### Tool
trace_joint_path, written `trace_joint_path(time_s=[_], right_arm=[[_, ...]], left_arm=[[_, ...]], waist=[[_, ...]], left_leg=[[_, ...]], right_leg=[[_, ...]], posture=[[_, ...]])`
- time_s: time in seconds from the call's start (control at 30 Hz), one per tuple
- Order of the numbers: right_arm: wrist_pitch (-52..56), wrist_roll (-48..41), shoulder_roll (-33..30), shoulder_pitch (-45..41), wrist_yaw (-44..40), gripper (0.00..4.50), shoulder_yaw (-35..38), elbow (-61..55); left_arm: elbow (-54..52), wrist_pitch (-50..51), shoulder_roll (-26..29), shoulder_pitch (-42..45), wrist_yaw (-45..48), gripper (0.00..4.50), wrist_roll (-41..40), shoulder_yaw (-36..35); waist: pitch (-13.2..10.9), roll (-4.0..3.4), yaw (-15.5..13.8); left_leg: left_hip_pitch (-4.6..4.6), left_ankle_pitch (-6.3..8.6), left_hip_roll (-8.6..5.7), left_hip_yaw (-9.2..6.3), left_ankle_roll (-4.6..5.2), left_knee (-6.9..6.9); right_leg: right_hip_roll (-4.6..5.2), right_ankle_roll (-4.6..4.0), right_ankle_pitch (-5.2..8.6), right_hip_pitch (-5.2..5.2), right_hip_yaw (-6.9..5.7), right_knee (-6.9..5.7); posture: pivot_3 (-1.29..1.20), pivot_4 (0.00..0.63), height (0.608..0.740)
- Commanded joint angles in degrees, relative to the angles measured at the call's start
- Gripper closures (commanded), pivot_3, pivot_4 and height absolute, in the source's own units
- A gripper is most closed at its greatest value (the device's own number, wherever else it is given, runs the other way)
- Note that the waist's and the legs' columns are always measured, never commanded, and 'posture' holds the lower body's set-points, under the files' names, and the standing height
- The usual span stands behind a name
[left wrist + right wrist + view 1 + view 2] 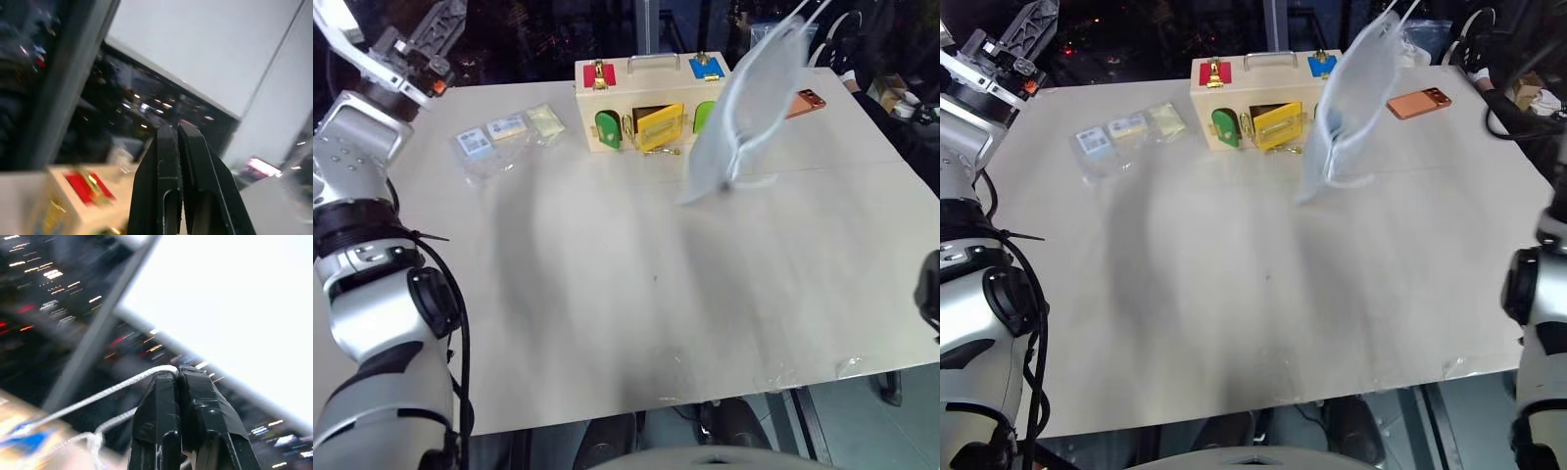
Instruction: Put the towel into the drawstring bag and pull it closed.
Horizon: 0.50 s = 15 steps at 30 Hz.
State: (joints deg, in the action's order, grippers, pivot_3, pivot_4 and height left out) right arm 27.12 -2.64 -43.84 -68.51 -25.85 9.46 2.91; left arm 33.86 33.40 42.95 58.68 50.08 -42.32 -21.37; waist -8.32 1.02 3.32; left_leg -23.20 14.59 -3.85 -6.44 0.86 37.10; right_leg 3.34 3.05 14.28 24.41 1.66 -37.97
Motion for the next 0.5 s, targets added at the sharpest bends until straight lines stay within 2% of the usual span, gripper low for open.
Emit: trace_joint_path(time_s=[0.03,0.1,0.17,0.27,0.4,0.5], right_arm=[[3.81,-2.96,2.53,1.65,-1.33,4.50,-1.13,-5.29],[6.12,-3.64,3.70,2.71,-1.36,4.50,-1.75,-8.21],[7.65,-3.95,4.50,3.02,-1.09,4.50,-2.36,-9.62],[9.57,-4.61,5.02,2.17,-0.87,4.50,-3.11,-10.81],[11.85,-5.27,5.45,0.23,-0.90,4.50,-3.79,-12.32],[12.88,-5.34,5.65,-0.37,-0.86,4.50,-4.04,-12.82]], left_arm=[[-19.31,2.98,-8.38,-12.23,4.20,4.41,0.63,12.25],[-29.48,3.41,-14.80,-20.83,2.98,3.84,1.03,18.63],[-34.47,1.43,-19.64,-26.40,0.83,3.27,4.69,24.63],[-36.64,2.73,-24.79,-29.85,-0.34,1.86,4.82,28.38],[-36.97,3.35,-25.12,-30.58,2.23,1.86,5.78,30.87],[-35.86,3.33,-25.64,-29.97,2.79,1.86,5.24,29.82]], waist=[[0.00,-0.21,0.10],[-0.17,-0.07,0.13],[-0.19,-0.01,0.50],[-0.18,-0.01,-0.04],[-0.15,-0.06,-0.64],[-0.15,-0.06,-1.28]], left_leg=[[0.06,0.03,-0.04,0.14,0.06,-0.06],[0.11,0.21,-0.17,0.49,0.38,0.16],[-0.21,0.20,-0.15,0.57,0.39,0.34],[-0.37,0.20,-0.12,0.58,0.38,0.45],[-0.23,0.19,-0.02,0.61,0.37,0.44],[0.18,0.20,-0.02,0.78,0.38,0.29]], right_leg=[[0.07,0.00,0.00,-0.04,0.09,0.07],[0.32,0.17,-0.09,-0.05,0.46,0.06],[0.22,0.28,-0.19,0.30,0.65,0.05],[0.21,0.28,-0.21,0.52,0.64,0.01],[0.09,0.15,-0.29,0.45,0.66,-0.02],[0.08,0.15,-0.29,0.13,0.65,0.03]], posture=[[0.00,0.150,0.740],[0.00,0.150,0.740],[0.00,0.150,0.740],[0.00,0.150,0.740],[0.00,0.150,0.740],[0.00,0.150,0.740]])
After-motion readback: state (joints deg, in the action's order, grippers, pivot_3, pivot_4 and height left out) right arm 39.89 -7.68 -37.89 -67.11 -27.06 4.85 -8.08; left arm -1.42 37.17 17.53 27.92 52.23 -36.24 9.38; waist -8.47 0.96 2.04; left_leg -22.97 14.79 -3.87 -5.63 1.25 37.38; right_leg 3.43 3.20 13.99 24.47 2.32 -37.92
